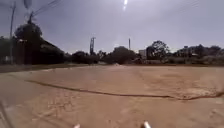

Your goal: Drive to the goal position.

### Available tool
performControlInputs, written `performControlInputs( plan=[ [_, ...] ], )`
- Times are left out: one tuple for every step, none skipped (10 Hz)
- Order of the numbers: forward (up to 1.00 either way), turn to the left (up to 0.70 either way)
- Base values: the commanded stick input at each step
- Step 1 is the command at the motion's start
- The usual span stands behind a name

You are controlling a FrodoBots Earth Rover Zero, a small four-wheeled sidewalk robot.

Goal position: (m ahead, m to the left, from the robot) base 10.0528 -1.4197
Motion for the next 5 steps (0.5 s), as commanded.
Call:
performControlInputs(
  plan=[
    [0.70, -0.11],
    [0.70, 0.00],
    [0.70, 0.00],
    [0.70, -0.01],
    [0.70, -0.13]
  ],
)
